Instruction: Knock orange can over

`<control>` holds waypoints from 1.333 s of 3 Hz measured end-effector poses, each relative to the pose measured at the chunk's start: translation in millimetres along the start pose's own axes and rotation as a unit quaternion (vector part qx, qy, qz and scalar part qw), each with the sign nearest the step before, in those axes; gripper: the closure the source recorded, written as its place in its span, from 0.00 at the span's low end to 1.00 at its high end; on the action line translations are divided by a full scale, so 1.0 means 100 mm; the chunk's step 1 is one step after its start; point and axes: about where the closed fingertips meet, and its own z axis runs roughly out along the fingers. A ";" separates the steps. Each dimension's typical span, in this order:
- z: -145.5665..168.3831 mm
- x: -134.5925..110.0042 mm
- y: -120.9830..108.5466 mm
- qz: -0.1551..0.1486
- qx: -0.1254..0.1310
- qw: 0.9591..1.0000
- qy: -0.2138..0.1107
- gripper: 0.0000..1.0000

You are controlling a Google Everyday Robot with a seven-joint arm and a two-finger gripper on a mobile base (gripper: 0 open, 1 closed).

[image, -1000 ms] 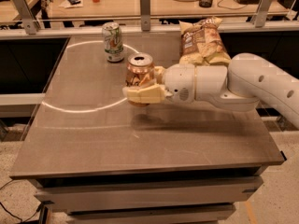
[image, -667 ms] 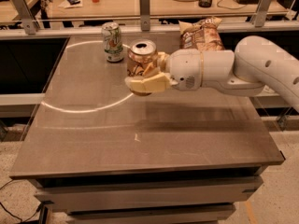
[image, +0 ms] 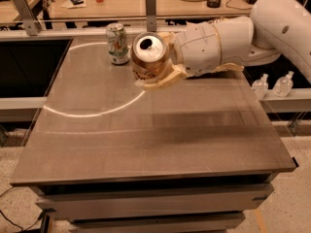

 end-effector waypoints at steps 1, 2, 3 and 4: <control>0.03 -0.08 0.12 -0.075 -0.077 0.993 0.046 1.00; 0.04 -0.06 0.17 -0.078 -0.091 0.991 0.051 1.00; 0.09 -0.04 0.20 -0.068 -0.106 0.988 0.085 1.00; 0.16 0.06 0.29 -0.058 -0.141 0.973 0.172 1.00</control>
Offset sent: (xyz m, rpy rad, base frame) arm -0.0130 0.0014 0.0008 -0.1183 -0.1234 0.0960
